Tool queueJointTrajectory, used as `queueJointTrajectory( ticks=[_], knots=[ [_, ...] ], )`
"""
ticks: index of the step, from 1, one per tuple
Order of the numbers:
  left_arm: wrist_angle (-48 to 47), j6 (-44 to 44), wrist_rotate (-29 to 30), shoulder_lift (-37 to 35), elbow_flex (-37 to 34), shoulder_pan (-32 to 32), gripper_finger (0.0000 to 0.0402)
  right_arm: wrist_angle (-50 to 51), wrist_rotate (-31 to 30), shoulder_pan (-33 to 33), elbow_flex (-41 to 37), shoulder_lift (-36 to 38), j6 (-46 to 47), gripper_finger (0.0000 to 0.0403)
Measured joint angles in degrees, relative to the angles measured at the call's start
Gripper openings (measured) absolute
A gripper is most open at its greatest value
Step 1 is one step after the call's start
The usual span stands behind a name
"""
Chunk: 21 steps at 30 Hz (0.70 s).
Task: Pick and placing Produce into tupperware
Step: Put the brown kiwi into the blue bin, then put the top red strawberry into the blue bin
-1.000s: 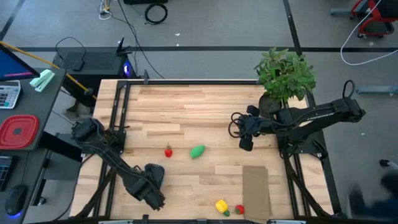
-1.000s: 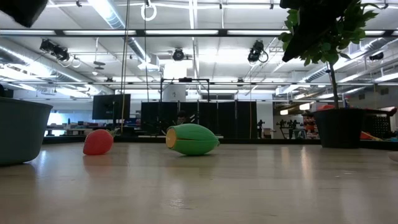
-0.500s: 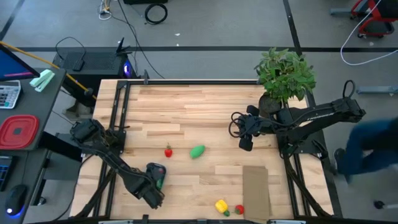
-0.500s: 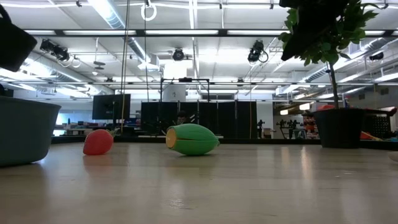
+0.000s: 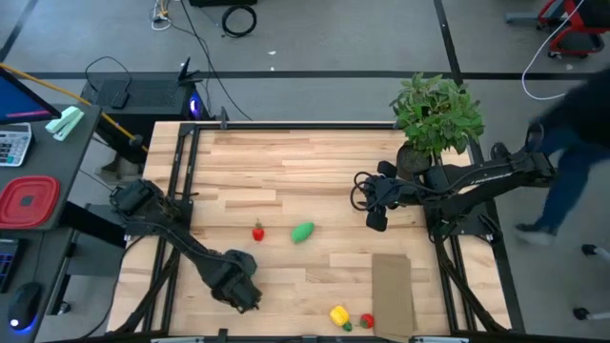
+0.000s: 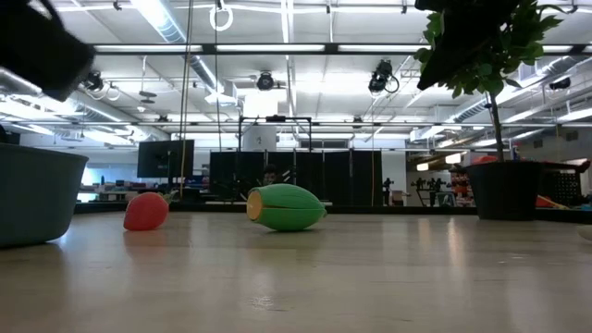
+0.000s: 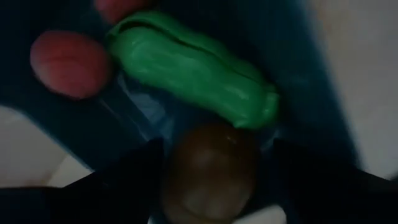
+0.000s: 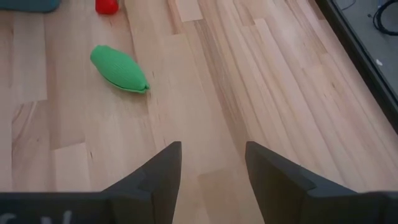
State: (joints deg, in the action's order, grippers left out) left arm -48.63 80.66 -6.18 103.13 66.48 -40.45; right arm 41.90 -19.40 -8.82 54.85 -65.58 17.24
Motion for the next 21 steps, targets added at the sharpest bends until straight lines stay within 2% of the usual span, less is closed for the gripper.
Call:
queueJointTrajectory(
  ticks=[4, 12, 15, 18, 21],
  knots=[
    [-5.3, -3.4, -1.7, 0.0, 3.9, 1.7, 0.03, 0.0, 0.0, 0.0, 0.0, 0.0, -0.4, 0.0187],
    [-28.6, -6.9, -0.4, 0.0, 15.3, 5.2, 0.0289, 0.0, 0.0, 0.0, 0.0, 0.0, -0.5, 0.0187],
    [-34.2, -7.7, 5.2, 0.0, 20.1, 6.9, 0.0289, 0.0, 0.0, 0.0, 0.0, 0.0, -0.8, 0.0187],
    [-33.9, -9.2, 14.1, 0.0, 24.0, 9.0, 0.0289, -0.4, 0.0, 0.0, 0.0, 0.0, -0.8, 0.0187],
    [-31.3, -10.0, 18.0, -0.1, 26.2, 11.5, 0.0289, -0.5, 0.0, 0.0, 0.0, 0.0, -0.8, 0.0187]
  ],
)
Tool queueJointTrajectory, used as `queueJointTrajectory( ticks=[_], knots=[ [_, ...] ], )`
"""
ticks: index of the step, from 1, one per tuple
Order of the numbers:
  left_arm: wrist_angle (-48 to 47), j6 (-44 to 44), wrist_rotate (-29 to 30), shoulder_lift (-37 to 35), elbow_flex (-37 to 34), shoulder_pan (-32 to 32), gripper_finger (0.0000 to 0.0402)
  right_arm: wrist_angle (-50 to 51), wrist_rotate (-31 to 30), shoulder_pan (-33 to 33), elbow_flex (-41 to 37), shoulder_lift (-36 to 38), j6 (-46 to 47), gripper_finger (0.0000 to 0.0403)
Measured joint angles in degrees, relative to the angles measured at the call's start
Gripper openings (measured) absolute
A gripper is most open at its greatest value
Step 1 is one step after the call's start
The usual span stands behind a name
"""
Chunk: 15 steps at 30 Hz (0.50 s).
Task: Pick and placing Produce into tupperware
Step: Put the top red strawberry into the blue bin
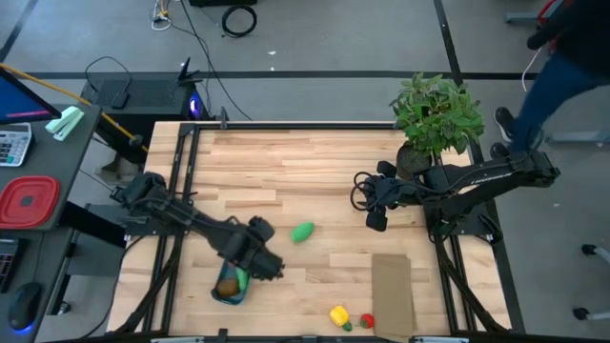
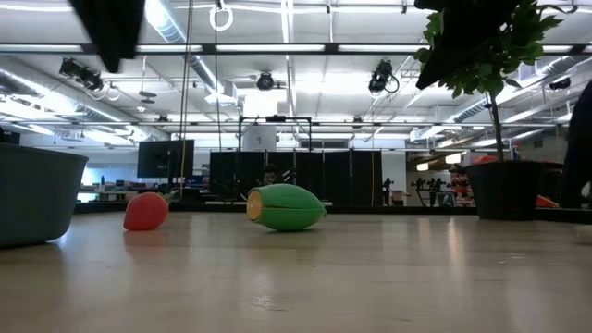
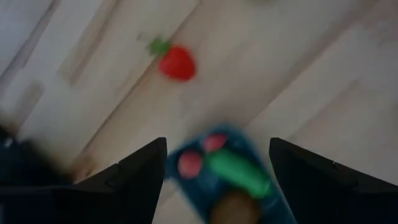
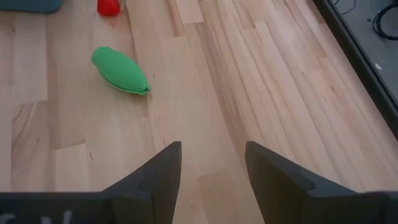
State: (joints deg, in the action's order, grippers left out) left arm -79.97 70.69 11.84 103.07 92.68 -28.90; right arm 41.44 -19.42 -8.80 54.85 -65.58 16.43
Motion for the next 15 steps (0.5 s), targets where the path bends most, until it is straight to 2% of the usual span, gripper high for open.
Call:
queueJointTrajectory(
  ticks=[8, 13, 15],
  knots=[
    [7.7, -10.5, 0.6, 0.0, -2.4, 4.0, 0.0289, 0.0, 0.0, 0.0, 0.0, 0.0, 0.0, 0.0187],
    [7.6, -2.4, -0.8, 0.0, -7.7, 8.1, 0.0288, -0.1, 0.0, 0.0, 0.0, 0.0, -0.1, 0.0187],
    [7.8, -2.1, -1.0, 0.0, -10.5, 9.2, 0.0288, -0.1, 0.0, 0.0, 0.0, 0.0, -0.1, 0.0187]
  ],
)
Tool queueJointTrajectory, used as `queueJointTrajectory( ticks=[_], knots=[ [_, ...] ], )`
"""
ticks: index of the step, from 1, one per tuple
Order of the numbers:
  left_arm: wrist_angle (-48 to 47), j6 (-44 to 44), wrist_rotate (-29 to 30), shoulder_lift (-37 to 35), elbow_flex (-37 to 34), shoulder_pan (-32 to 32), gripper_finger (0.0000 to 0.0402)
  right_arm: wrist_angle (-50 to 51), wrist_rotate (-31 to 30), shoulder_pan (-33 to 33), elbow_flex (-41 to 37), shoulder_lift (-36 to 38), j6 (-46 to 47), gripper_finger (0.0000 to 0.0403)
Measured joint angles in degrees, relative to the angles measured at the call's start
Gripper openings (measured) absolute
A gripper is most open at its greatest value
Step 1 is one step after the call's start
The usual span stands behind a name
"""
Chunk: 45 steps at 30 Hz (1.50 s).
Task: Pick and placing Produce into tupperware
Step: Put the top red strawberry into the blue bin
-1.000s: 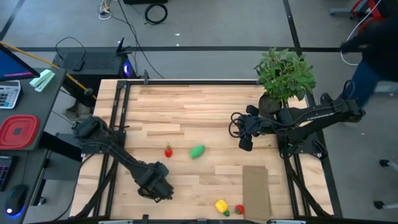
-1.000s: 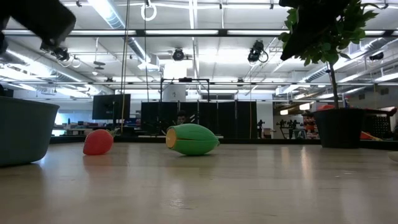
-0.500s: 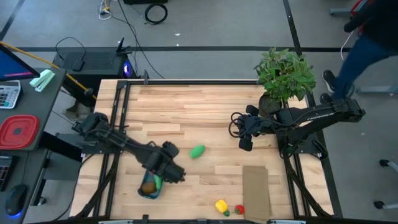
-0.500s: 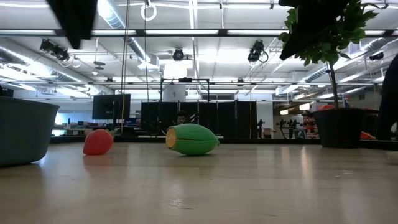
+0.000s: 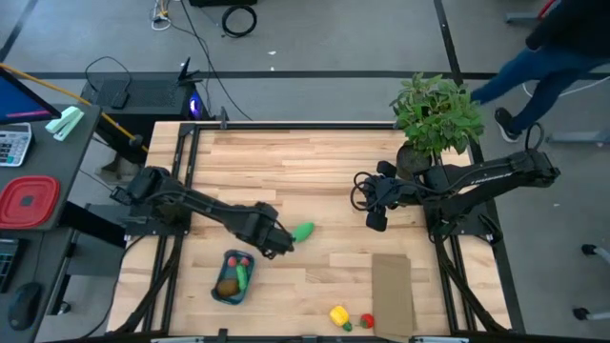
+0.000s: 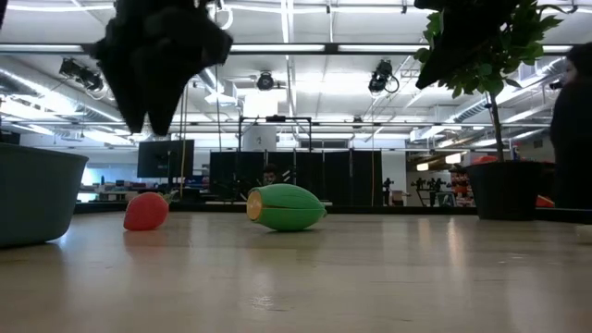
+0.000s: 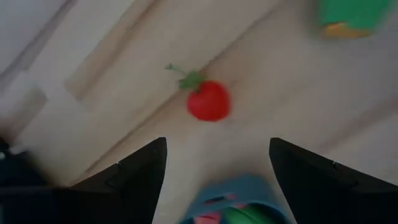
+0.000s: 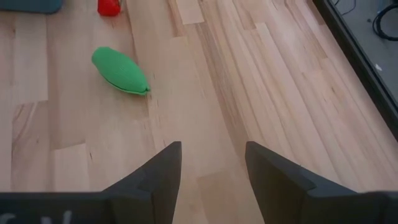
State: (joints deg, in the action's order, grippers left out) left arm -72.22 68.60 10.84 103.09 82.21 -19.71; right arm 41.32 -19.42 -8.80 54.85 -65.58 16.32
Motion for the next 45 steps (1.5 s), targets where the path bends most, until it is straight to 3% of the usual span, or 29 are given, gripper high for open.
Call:
queueJointTrajectory(
  ticks=[7, 17, 25, 45],
  knots=[
    [9.2, 2.8, -6.2, 0.0, -8.2, 3.4, 0.0288, 0.0, 0.0, 0.0, 0.0, 0.0, -1.5, 0.0187],
    [14.5, 2.8, -6.5, 0.0, -14.2, 6.0, 0.0264, 0.0, 0.0, 0.0, 0.0, 0.0, -3.1, 0.0187],
    [20.2, 1.3, -6.3, 0.0, -15.3, 6.7, 0.0255, 0.0, 0.0, 0.0, 0.0, 0.0, -3.1, 0.0187],
    [19.5, -0.3, -6.2, 0.0, -15.3, 6.7, 0.0256, -0.1, 0.0, 0.0, 0.0, 0.0, -3.0, 0.0187]
  ],
)
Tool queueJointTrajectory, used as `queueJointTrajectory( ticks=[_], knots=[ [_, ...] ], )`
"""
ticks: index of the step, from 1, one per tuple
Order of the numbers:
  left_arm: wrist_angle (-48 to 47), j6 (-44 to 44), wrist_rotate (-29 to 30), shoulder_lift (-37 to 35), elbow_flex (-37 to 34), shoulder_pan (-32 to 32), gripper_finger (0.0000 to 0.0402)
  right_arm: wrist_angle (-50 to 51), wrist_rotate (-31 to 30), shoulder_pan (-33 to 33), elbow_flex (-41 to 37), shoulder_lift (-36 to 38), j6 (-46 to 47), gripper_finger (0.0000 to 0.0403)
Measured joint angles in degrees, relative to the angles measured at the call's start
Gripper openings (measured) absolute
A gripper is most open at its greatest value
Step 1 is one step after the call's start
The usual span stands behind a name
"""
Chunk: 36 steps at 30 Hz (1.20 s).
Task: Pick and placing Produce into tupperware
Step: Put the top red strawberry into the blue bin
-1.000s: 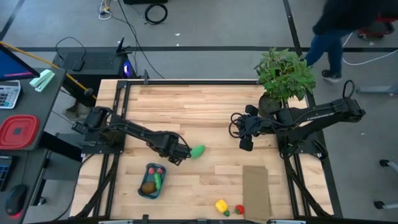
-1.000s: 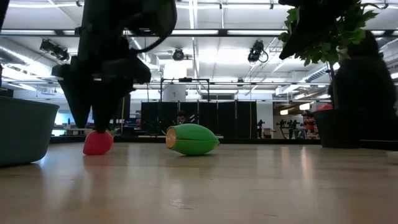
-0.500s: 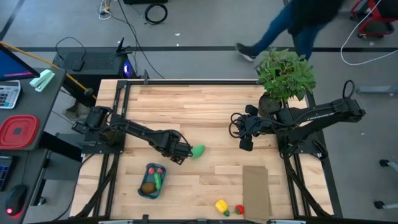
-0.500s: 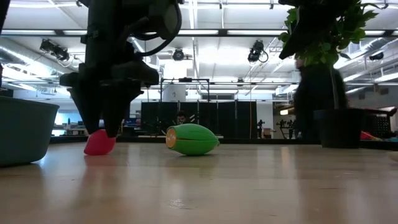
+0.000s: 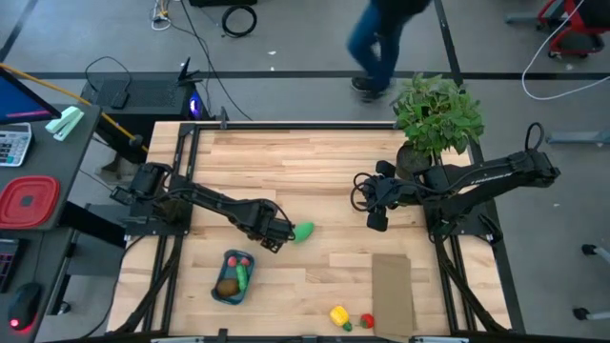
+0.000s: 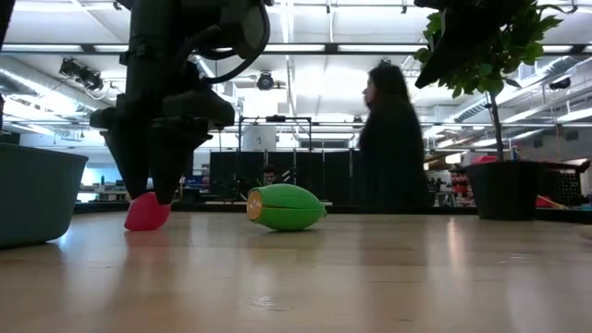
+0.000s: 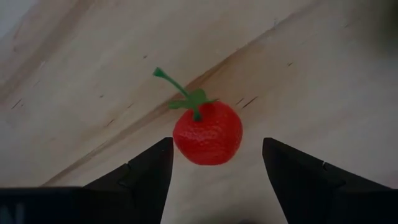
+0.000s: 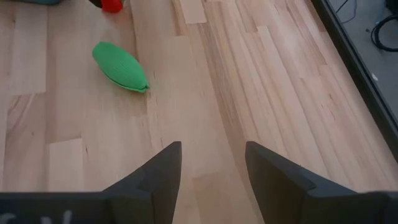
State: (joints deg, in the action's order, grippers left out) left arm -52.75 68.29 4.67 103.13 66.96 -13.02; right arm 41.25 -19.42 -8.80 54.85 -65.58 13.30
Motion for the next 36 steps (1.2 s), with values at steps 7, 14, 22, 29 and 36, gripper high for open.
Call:
queueJointTrajectory(
  ticks=[7, 14, 22, 29, 36],
  knots=[
    [0.0, 0.0, 0.0, 0.0, 0.0, 0.0, 0.0256, 0.0, 0.1, 0.0, 0.0, 0.0, 0.0, 0.0187],
    [0.0, 0.1, 0.2, 0.0, 0.0, 0.0, 0.0255, 0.0, 1.3, 0.0, 0.0, 0.0, 0.1, 0.0187],
    [0.9, -0.2, 0.0, 3.0, 0.1, 0.1, 0.0254, 0.0, 1.5, 0.0, 0.0, 0.0, 0.1, 0.0187],
    [1.3, -1.9, 0.2, 4.8, 0.1, 0.6, 0.0249, 0.0, 1.5, 0.0, 0.0, 0.0, -0.1, 0.0187],
    [3.0, -5.0, 0.2, 4.9, 0.1, 1.1, 0.0206, -0.2, 1.5, 0.0, 0.0, 0.0, -0.3, 0.0187]
  ],
)
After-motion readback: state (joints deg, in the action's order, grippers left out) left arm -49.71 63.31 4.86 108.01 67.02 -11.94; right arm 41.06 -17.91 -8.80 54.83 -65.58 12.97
